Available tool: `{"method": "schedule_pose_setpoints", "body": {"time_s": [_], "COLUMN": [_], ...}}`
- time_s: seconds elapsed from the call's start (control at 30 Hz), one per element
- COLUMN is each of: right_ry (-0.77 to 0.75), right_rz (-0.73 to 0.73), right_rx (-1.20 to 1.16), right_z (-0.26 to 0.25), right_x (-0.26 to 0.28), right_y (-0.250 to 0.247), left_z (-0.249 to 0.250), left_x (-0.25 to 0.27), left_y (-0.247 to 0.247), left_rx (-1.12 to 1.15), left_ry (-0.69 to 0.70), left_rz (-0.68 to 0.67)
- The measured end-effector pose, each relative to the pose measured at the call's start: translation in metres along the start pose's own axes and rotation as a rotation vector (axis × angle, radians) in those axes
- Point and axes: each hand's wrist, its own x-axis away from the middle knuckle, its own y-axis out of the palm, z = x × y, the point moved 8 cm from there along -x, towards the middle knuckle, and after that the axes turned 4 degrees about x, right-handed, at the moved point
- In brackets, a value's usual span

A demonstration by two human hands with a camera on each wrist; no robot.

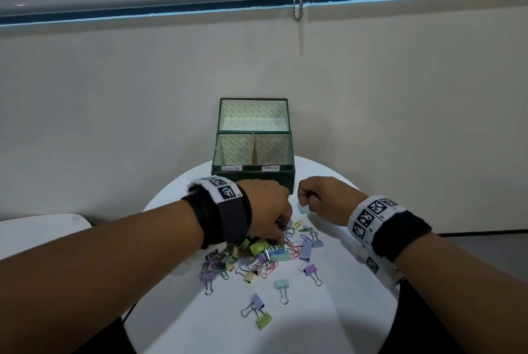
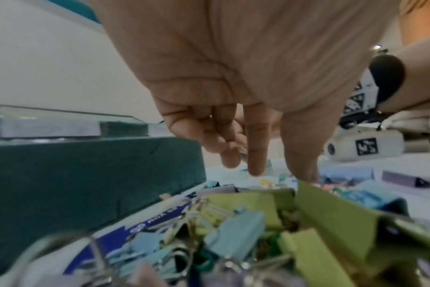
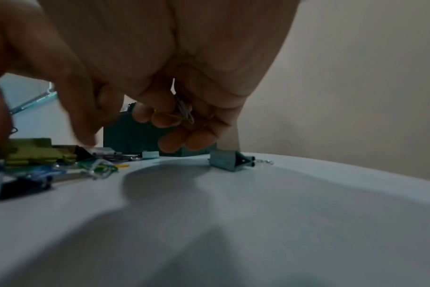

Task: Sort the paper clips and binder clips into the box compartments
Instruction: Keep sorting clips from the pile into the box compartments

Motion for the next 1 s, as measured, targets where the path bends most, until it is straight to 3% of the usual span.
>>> {"method": "schedule_pose_setpoints", "body": {"time_s": [0.2, 0.33, 0.47, 0.67, 0.9, 1.0], "right_ry": [0.034, 0.038, 0.042, -0.004, -0.032, -0.032], "right_rz": [-0.022, -0.090, -0.159, -0.058, 0.062, 0.065], "right_rx": [-0.092, 0.022, 0.140, 0.055, -0.070, -0.071], "right_z": [0.004, 0.002, 0.000, 0.002, 0.007, 0.007], "right_x": [-0.001, 0.003, 0.005, 0.001, -0.005, -0.004], "right_y": [0.001, 0.010, 0.021, 0.018, 0.004, 0.003], "left_z": [-0.018, -0.036, -0.020, 0.007, 0.003, -0.017], "left_x": [0.006, 0.014, 0.006, -0.012, -0.006, 0.002], "left_y": [0.001, -0.005, -0.004, 0.004, 0.010, -0.002], "left_rx": [-0.015, -0.067, 0.025, 0.057, 0.109, 0.260], "left_ry": [-0.133, -0.203, -0.094, 0.054, 0.036, -0.021], "left_rz": [-0.022, -0.062, -0.018, 0.009, -0.005, 0.067]}}
